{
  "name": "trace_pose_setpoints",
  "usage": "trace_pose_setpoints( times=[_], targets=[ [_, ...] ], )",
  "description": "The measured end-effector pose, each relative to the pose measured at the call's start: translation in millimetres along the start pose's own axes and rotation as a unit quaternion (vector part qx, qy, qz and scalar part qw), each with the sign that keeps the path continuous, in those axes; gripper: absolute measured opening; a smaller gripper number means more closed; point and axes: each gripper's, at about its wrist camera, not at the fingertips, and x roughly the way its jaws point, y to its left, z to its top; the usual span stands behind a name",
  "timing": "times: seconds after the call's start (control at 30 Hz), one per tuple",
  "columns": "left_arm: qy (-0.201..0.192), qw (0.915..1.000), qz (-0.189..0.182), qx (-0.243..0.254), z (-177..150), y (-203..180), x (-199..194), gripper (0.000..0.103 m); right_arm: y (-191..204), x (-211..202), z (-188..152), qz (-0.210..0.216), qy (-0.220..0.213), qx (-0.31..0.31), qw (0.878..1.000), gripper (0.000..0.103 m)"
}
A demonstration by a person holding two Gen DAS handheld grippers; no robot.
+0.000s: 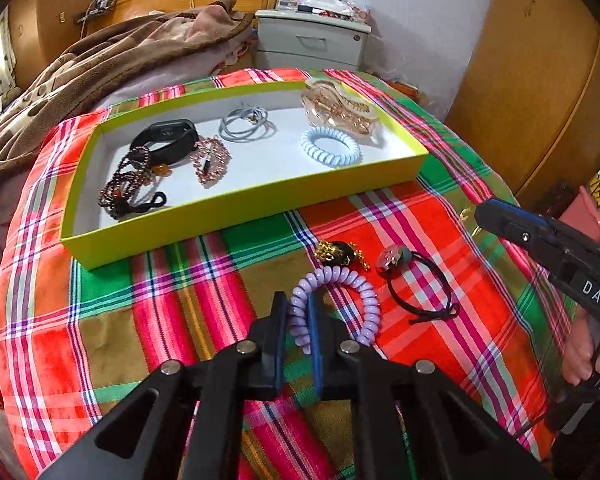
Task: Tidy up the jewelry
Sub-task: 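Grasp the lavender coil hair tie with the left gripper while the right gripper holds the ring, then carry the ring and lavender coil into the box and open both grippers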
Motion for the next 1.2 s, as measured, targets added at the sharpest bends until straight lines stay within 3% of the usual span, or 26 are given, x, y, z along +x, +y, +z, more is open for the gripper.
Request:
trace_pose_setpoints(
  times=[0.33,0.5,0.63,0.77,0.93,1.0,1.03,1.2],
  targets=[
    [-0.023,0.9994,-0.011,-0.023,4.2,14.4,-18.5,0.010,-5.5,-5.6,0.3,-0.013,-0.009,0.008,1.000,0.020],
    [-0.031,0.9990,-0.014,-0.028,5.7,20.0,-22.4,0.010,-13.5,2.5,-2.8,-0.024,0.016,0.000,1.000,0.020],
    [-0.029,0.9989,-0.020,-0.031,5.5,22.3,-18.9,0.010,-11.4,16.1,-10.2,-0.038,0.042,-0.010,0.998,0.034],
    [-0.020,0.9991,-0.018,-0.032,3.8,25.1,-12.6,0.010,-8.5,28.5,-13.2,-0.056,0.069,-0.023,0.996,0.036],
    [-0.014,0.9989,-0.024,-0.039,3.0,27.9,-8.1,0.010,-7.2,29.0,-12.4,-0.075,0.070,-0.029,0.994,0.036],
    [-0.019,0.9988,-0.025,-0.038,3.4,27.5,-10.6,0.010,-4.5,28.7,-13.9,-0.085,0.071,-0.037,0.993,0.031],
    [-0.020,0.9988,-0.026,-0.037,3.9,27.6,-11.1,0.010,-3.9,28.6,-13.8,-0.093,0.071,-0.039,0.992,0.023],
    [-0.023,0.9986,-0.027,-0.039,4.3,28.3,-13.4,0.010,-4.3,26.2,-14.2,-0.090,0.071,-0.038,0.993,0.022]
  ],
)
